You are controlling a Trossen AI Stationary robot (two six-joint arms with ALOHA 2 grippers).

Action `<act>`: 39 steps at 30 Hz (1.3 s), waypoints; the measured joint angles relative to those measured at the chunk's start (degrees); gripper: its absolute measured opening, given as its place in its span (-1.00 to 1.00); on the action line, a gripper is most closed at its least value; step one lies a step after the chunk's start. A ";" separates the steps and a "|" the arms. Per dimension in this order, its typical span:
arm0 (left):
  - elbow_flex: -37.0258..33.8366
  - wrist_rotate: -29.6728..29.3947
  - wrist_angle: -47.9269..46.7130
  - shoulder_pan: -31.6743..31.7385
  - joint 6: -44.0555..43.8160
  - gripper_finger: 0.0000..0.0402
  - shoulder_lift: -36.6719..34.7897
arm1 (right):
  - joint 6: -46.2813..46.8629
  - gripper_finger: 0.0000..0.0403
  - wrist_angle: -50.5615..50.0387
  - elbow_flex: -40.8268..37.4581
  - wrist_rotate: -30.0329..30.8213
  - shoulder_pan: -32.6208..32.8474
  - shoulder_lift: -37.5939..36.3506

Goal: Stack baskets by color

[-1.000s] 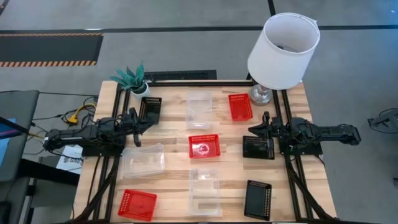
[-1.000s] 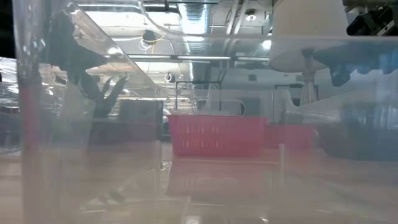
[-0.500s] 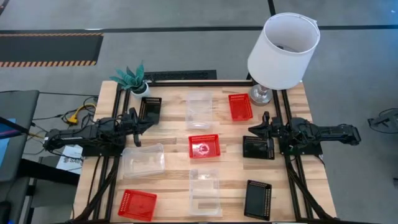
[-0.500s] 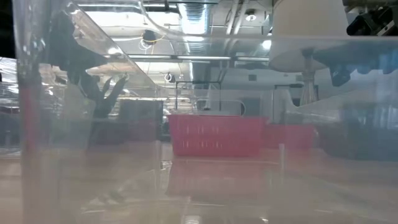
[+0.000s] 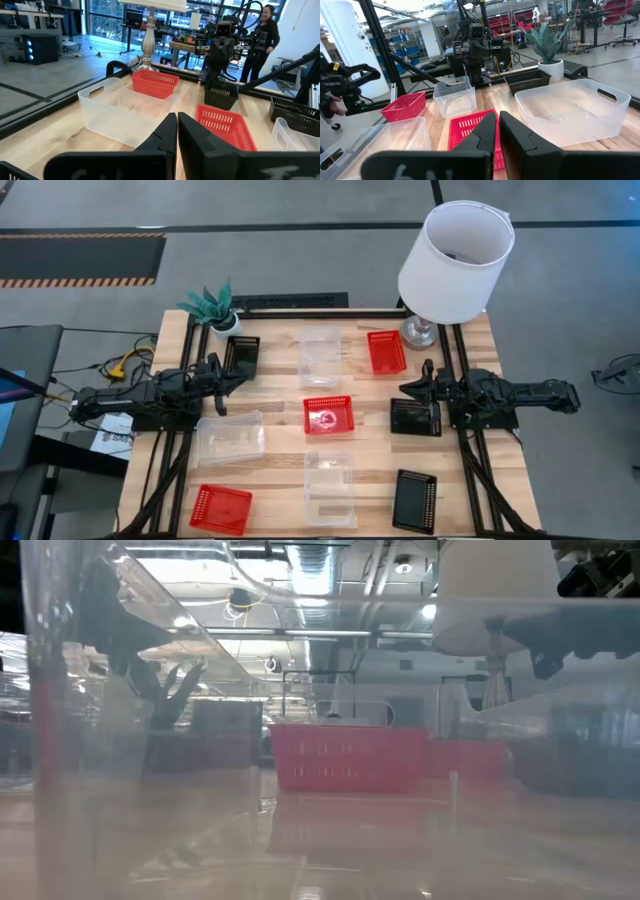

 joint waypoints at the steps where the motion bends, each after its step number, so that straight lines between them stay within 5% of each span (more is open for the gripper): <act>1: 0.00 0.00 0.05 0.01 0.00 -0.99 0.00 | 0.00 -0.77 0.02 0.02 0.00 0.00 0.00; 13: -0.22 -0.06 2.08 0.02 -14.36 -0.99 0.00 | -0.07 -0.77 0.21 0.00 0.26 -0.02 0.00; 20: -0.20 8.94 3.33 -0.02 -19.39 -0.99 0.00 | 4.60 -0.77 4.76 0.02 2.91 -0.16 0.00; 24: -0.13 13.96 6.00 -0.02 -18.50 -0.99 0.00 | 8.81 -0.77 11.71 0.04 3.08 -0.02 0.00; 32: 4.49 13.68 6.47 0.00 -10.35 -0.99 1.77 | 9.46 -0.77 17.15 5.89 3.18 -1.09 1.77; 39: 13.00 11.23 2.27 0.00 -0.42 -0.99 9.98 | 1.62 -0.94 16.63 17.62 2.93 -1.03 17.48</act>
